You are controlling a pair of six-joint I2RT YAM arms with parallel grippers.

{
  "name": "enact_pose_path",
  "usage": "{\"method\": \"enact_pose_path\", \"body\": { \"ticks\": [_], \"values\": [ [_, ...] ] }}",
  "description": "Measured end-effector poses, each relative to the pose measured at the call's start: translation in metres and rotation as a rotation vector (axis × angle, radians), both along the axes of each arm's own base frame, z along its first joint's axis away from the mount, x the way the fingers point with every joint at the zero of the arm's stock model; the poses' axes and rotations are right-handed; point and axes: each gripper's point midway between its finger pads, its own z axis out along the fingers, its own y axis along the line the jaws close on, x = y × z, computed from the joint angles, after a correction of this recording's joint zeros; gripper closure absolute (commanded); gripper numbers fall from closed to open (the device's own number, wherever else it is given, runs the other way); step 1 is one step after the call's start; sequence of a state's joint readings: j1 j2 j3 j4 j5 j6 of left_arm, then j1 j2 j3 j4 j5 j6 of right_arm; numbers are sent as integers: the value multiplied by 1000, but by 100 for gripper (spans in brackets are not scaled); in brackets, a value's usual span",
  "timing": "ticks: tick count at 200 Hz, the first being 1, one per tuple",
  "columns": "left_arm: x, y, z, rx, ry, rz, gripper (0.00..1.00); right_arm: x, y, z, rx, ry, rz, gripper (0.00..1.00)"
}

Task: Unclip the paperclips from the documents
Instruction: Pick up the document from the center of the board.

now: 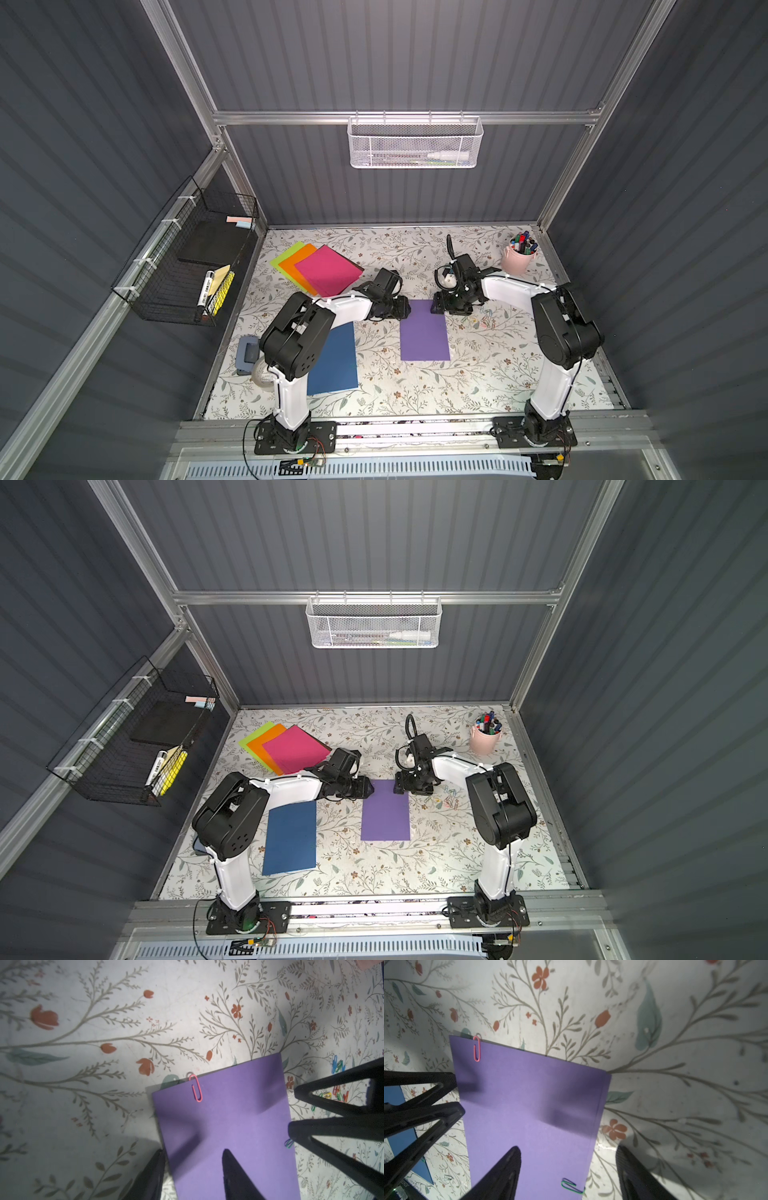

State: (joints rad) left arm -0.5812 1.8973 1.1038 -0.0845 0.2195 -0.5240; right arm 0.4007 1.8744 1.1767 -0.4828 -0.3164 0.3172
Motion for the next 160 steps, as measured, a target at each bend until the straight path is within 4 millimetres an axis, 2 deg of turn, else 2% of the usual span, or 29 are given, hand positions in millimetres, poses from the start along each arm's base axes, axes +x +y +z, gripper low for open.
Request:
{"method": "enact_pose_path", "body": {
  "ticks": [43, 132, 143, 160],
  "values": [
    [2, -2, -2, 1, -1, -3, 61, 7, 16, 2, 74, 4, 22, 26],
    [9, -8, -3, -16, -32, -21, 63, 8, 42, 6, 210, 9, 42, 23],
    [10, -9, -2, -23, -34, -24, 63, 8, 47, 7, 226, 7, 52, 25],
    [10, -11, -2, -30, -37, -27, 64, 6, 52, 6, 241, 12, 61, 35]
  ]
}}
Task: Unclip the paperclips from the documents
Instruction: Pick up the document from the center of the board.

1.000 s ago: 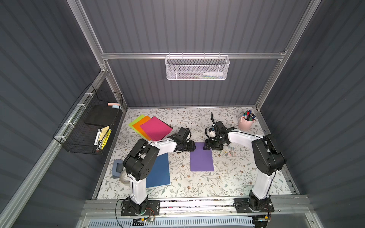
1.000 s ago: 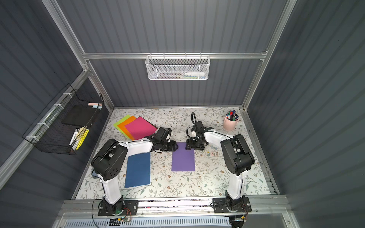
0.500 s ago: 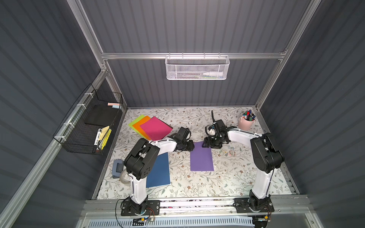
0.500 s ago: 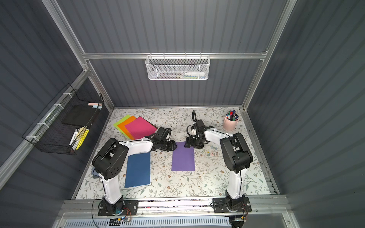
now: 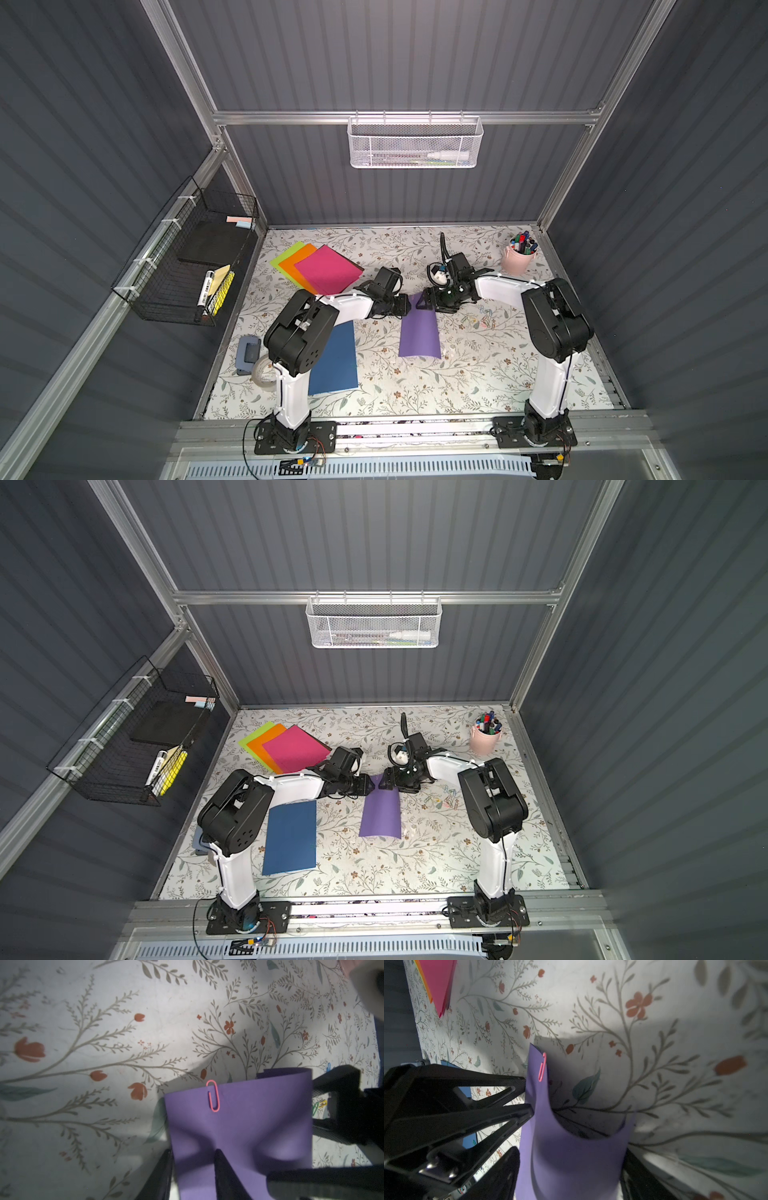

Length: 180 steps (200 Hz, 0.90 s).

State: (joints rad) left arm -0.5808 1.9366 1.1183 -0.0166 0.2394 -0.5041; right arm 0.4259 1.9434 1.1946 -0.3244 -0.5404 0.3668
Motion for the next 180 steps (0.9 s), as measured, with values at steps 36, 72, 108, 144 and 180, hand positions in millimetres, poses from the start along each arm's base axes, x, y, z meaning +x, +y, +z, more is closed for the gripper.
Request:
{"method": "enact_pose_path", "body": {
  "ticks": [36, 72, 108, 144, 180],
  "values": [
    [0, -1, 0, -3, 0, -2, 63, -4, 2, -6, 15, 23, -4, 65],
    [-1, -2, 1, -8, -2, -8, 54, -11, 0, -12, 13, 42, -7, 76],
    [-11, 1, 11, -14, 4, -30, 31, -13, 0, 1, 54, 6, 12, 78],
    [-13, 1, 65, -116, -94, -43, 24, -10, -1, 50, 162, -91, 40, 78],
    [-8, 10, 116, -279, -221, -65, 27, -16, 3, 107, 280, -197, 90, 78]
  ]
}}
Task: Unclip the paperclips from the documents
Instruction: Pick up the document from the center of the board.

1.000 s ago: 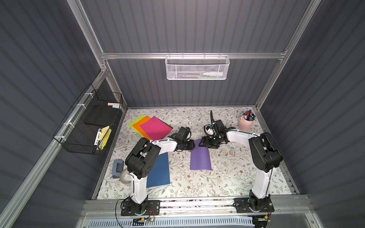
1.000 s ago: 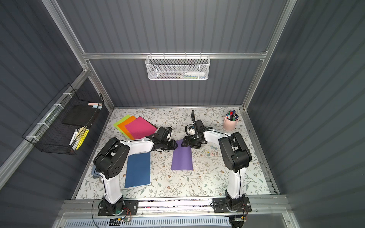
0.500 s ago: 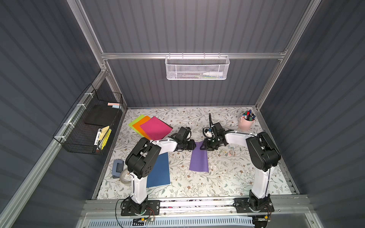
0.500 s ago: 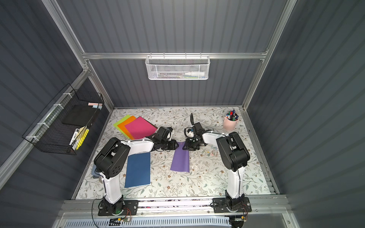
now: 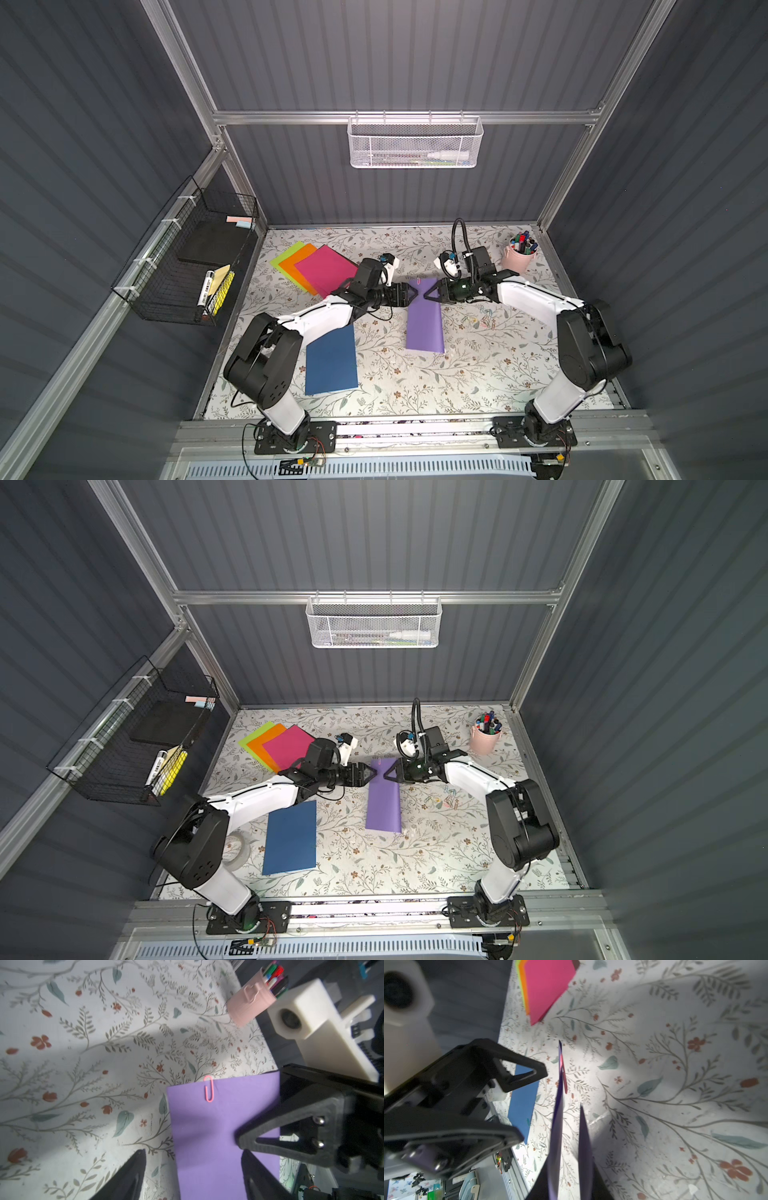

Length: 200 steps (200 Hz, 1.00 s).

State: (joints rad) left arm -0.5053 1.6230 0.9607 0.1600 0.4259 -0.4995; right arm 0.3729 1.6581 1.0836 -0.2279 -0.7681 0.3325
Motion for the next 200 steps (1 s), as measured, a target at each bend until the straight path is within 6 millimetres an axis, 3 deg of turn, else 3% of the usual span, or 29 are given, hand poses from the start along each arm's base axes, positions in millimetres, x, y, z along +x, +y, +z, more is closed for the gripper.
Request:
{"method": "enact_pose_path", "body": {
  "ticks": [45, 91, 119, 142, 200],
  "values": [
    [-10, 12, 6, -116, -28, -47, 30, -17, 9, 33, 127, -33, 68, 77],
    [-34, -6, 51, -279, -134, -229, 38, -20, 17, 51, 220, -37, 113, 77],
    [-46, -13, 66, -335, -162, -320, 52, -19, 20, 58, 246, -49, 118, 77],
    [-53, -15, 71, -358, -163, -364, 70, -17, 21, 60, 257, -60, 113, 77],
    [-53, -15, 72, -357, -164, -363, 90, -16, 21, 59, 266, -68, 112, 73]
  ]
}}
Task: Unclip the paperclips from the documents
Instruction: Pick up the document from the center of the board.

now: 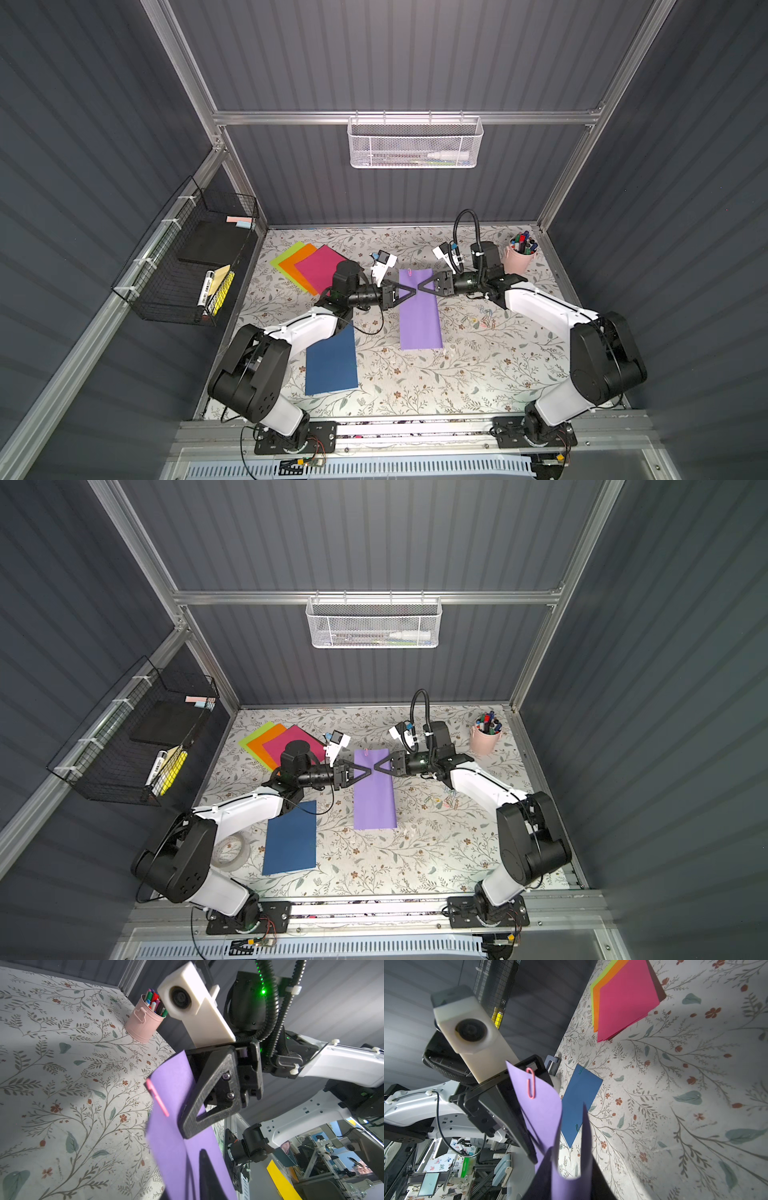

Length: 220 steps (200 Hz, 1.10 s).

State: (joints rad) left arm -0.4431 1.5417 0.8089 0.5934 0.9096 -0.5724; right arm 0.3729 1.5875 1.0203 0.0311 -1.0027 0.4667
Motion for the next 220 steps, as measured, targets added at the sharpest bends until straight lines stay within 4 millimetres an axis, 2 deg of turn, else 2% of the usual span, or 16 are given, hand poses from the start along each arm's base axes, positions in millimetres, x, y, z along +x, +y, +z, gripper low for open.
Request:
{"method": "enact_pose_path", "body": {
  "ticks": [21, 54, 85, 123, 143, 169, 193, 220],
  "values": [
    [2, 1, -2, 10, 9, 12, 100, -4, 0, -6, -10, 8, 7, 68],
    [6, 0, -3, 43, -8, 17, 100, -11, -3, -17, -63, -1, 21, 43],
    [13, -1, 5, 97, -70, 13, 100, -18, -21, -20, -158, -48, 12, 33],
    [16, -1, 11, 160, -146, -15, 100, -10, -55, 14, -207, -201, -46, 28],
    [15, -1, 11, 188, -175, -33, 100, -4, -66, 35, -213, -290, -67, 27],
    [10, -1, 10, 216, -203, -68, 100, -3, -65, 55, -201, -397, -51, 27],
    [4, -2, 9, 234, -218, -105, 100, -2, -61, 65, -169, -459, -22, 28],
    [-6, -6, 10, 244, -239, -156, 100, -2, -53, 81, -105, -517, 27, 32]
  ]
}}
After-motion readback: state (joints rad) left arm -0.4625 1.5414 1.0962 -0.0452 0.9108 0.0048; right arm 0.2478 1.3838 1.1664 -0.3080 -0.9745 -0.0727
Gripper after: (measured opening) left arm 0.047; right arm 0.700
